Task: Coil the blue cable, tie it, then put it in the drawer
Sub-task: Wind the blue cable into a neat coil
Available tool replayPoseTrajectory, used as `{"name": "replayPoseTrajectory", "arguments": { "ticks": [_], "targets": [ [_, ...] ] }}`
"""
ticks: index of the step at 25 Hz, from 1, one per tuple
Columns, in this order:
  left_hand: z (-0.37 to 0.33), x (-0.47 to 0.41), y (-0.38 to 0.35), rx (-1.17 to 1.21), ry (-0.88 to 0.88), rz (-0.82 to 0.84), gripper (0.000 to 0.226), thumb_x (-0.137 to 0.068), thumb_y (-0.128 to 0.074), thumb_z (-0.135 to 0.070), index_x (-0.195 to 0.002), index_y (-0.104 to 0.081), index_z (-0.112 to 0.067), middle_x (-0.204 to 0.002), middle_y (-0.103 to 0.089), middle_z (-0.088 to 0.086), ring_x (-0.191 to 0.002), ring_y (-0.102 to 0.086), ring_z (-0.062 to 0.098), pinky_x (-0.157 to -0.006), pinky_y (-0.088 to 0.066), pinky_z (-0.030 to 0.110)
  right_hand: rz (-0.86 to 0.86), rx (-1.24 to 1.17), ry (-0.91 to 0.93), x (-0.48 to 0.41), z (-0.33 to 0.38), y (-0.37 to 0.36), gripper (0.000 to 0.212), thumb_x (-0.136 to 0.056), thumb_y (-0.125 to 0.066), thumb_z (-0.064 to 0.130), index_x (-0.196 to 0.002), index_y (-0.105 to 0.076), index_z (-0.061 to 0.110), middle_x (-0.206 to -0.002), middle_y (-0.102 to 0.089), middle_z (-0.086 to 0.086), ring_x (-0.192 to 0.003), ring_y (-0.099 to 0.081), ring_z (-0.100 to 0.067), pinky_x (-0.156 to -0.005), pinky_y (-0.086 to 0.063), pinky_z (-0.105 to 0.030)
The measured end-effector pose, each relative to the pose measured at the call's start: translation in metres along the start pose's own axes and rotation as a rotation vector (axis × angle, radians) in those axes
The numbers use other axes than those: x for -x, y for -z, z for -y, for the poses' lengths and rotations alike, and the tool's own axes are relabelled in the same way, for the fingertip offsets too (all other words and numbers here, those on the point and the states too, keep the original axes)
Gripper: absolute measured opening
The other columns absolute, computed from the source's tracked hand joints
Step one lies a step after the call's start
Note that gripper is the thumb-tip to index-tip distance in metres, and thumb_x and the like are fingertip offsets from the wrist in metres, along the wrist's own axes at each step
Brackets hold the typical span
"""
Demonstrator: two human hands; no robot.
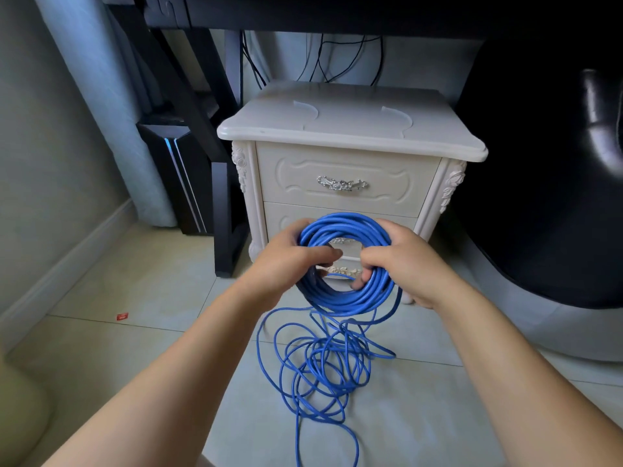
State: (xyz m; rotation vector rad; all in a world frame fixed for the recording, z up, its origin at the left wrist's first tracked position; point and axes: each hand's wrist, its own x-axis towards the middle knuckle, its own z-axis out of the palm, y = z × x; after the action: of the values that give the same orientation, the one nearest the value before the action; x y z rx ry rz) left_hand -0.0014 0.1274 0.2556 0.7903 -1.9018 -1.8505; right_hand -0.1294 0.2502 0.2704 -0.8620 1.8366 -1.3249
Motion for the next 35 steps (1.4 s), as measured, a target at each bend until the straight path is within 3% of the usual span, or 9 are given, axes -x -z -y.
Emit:
{"name": "replayPoseTrajectory", "arguments": {
  "ticks": [3, 6, 10, 18, 21, 24, 28, 32, 35],
  "targets": [
    [0.003, 0.001, -0.005, -0.045, -0.032, -0.014, 0.017, -0.082, -0.072, -0.004, -0.094, -0.061, -0.008, -0.061, -0.05, -0.004, -0.056, -0.05, 0.013, -0.067, -0.053, 0.039, 0.02, 0.091, 0.022, 0.003, 0.003, 0.0, 0.027, -0.078, -0.05, -0.008, -0.089, -0.06, 0.014, -0.057, -0.057, -0.012, -0.061, -0.07, -0.032, -0.061, -0.056, -0.036],
    [0.004, -0.001, -0.01, 0.066, -0.027, -0.062, 0.011, -0.084, -0.068, -0.004, -0.087, -0.06, -0.01, -0.053, -0.04, -0.003, -0.048, -0.038, 0.013, -0.054, -0.037, 0.032, -0.021, -0.059, 0.003, 0.002, -0.001, -0.004, 0.014, -0.08, -0.056, -0.008, -0.089, -0.06, 0.003, -0.057, -0.055, -0.009, -0.056, -0.062, -0.027, -0.066, -0.056, -0.043],
    [0.002, -0.004, -0.012, 0.346, 0.044, -0.232, 0.017, -0.085, -0.06, 0.001, -0.08, -0.052, -0.013, -0.055, -0.034, -0.003, -0.046, -0.032, 0.012, -0.049, -0.03, 0.027, -0.055, -0.149, -0.011, 0.003, -0.002, -0.006, 0.006, -0.085, -0.07, 0.014, -0.089, -0.066, 0.014, -0.066, -0.066, -0.003, -0.066, -0.067, -0.02, -0.064, -0.058, -0.035],
    [0.005, -0.002, -0.018, 0.491, -0.004, -0.546, 0.015, -0.084, -0.058, -0.004, -0.075, -0.052, -0.014, -0.049, -0.04, -0.005, -0.043, -0.036, 0.012, -0.052, -0.036, 0.029, -0.138, -0.21, -0.106, 0.011, -0.005, -0.034, 0.019, -0.086, -0.071, 0.02, -0.099, -0.062, 0.01, -0.076, -0.072, -0.004, -0.065, -0.073, -0.021, -0.067, -0.062, -0.039],
    [0.006, 0.001, -0.024, 0.464, -0.057, -0.542, 0.015, -0.086, -0.057, -0.005, -0.077, -0.052, -0.015, -0.052, -0.04, -0.004, -0.047, -0.038, 0.012, -0.056, -0.037, 0.031, -0.053, -0.444, -0.221, 0.012, -0.007, -0.044, 0.012, -0.089, -0.064, 0.01, -0.101, -0.064, 0.008, -0.09, -0.075, -0.018, -0.079, -0.074, -0.036, -0.08, -0.06, -0.046],
    [0.009, 0.001, -0.028, 0.491, -0.029, -0.446, 0.01, -0.086, -0.059, -0.006, -0.085, -0.055, -0.014, -0.054, -0.048, -0.002, -0.056, -0.046, 0.015, -0.066, -0.039, 0.035, -0.132, -0.464, -0.199, 0.007, -0.006, -0.039, 0.016, -0.088, -0.056, 0.0, -0.098, -0.065, 0.009, -0.092, -0.075, -0.018, -0.081, -0.074, -0.034, -0.069, -0.061, -0.044],
    [0.013, -0.003, -0.024, 0.312, 0.021, -0.304, 0.025, -0.071, -0.069, -0.018, -0.092, -0.06, -0.009, -0.075, -0.06, 0.004, -0.076, -0.056, 0.019, -0.077, -0.045, 0.038, -0.268, -0.313, -0.091, 0.001, -0.004, -0.024, 0.021, -0.082, -0.051, -0.006, -0.084, -0.057, 0.014, -0.077, -0.074, -0.015, -0.073, -0.069, -0.029, -0.065, -0.058, -0.04],
    [0.004, -0.001, -0.014, 0.0, -0.188, -0.245, 0.032, -0.08, -0.071, -0.006, -0.109, -0.061, -0.016, -0.086, -0.066, -0.004, -0.07, -0.059, 0.007, -0.067, -0.046, 0.019, -0.238, 0.074, 0.018, -0.001, -0.004, -0.014, 0.024, -0.079, -0.055, -0.004, -0.08, -0.057, 0.02, -0.054, -0.065, 0.009, -0.055, -0.057, -0.01, -0.054, -0.046, -0.023],
    [0.001, 0.0, -0.008, -0.376, -0.274, -0.171, 0.03, -0.078, -0.072, -0.011, -0.103, -0.061, -0.024, -0.081, -0.067, -0.008, -0.065, -0.06, 0.005, -0.064, -0.048, 0.018, -0.143, 0.351, 0.1, -0.001, -0.001, -0.011, 0.028, -0.078, -0.057, -0.003, -0.08, -0.059, 0.025, -0.059, -0.061, 0.011, -0.05, -0.051, 0.003, -0.049, -0.038, -0.013]
  ]
}}
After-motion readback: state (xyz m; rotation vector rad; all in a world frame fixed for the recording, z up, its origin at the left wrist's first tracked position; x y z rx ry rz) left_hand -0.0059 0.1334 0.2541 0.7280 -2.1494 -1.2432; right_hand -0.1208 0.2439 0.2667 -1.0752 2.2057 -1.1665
